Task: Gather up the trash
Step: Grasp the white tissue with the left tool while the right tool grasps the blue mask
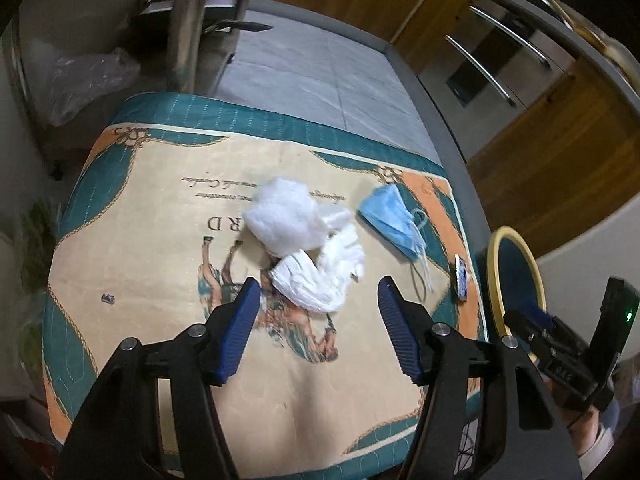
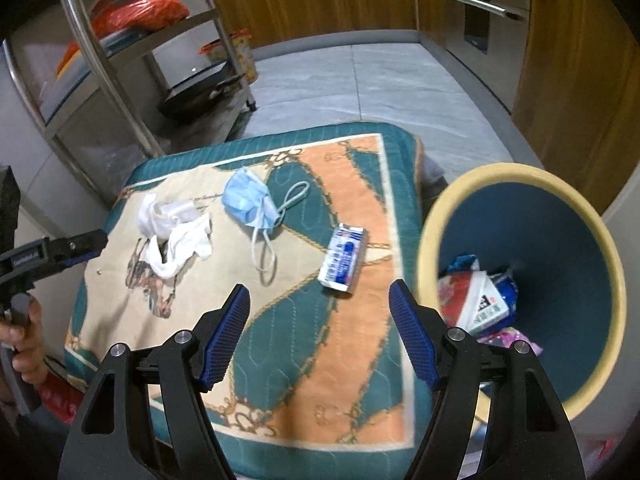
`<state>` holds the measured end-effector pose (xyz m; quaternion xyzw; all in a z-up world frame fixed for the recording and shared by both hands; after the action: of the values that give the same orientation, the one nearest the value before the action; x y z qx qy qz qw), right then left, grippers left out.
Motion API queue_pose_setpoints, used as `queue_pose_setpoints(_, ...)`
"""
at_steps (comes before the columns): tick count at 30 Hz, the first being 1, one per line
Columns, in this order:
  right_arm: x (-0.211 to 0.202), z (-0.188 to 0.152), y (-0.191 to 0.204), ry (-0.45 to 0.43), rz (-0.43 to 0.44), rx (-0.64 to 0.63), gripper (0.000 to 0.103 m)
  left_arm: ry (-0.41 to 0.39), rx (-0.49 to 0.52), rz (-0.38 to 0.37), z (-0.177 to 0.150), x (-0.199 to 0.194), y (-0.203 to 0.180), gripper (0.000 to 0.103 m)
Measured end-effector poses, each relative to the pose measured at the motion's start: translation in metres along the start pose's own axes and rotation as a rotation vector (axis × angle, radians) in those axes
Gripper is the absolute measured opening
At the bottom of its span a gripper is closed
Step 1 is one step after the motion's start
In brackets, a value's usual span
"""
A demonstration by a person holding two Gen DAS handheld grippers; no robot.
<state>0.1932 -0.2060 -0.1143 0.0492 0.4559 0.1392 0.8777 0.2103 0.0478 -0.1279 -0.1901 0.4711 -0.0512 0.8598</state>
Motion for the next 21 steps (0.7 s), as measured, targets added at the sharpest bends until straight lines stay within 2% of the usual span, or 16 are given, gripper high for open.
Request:
queue_pose_setpoints(8,0.026,0.01,0.013,0.023,0.036,0.021,0.073,0.008,-0.044,0.006,0.021,0.021,0.005,0.06)
queue_pose_setpoints(16,0.042,0.022,0.029,0.037,0.059,-0.007,0.073,0.059,-0.104,0.047,0.03,0.057,0.024,0.06)
queue_pose_setpoints(19,0.047,0.026,0.035,0.039,0.062,-0.026,0.073,0.061,-0.103,0.042,0.032,0.065,0.025,0.052)
queue_pose_setpoints(20,0.05,0.029,0.038,0.039,0.065,-0.037,0.073,0.064,-0.101,0.042,0.032,0.067,0.024,0.045)
queue_pose_setpoints(21,0.052,0.03,0.04,0.04,0.066,-0.048,0.073,0.074,-0.093,0.043,0.031,0.071,0.025,0.029)
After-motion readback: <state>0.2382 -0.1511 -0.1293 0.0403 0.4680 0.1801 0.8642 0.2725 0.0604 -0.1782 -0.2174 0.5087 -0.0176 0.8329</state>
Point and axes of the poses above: each gripper's, at about its wrist camera, not at the fingertips, and x roughly the way its jaws point, y to its left, z to its top, the point moved 5 cm from there along x, roughly the way its jaws point, and after that the axes turned 3 degrees about -y, right-handed, at the moved point
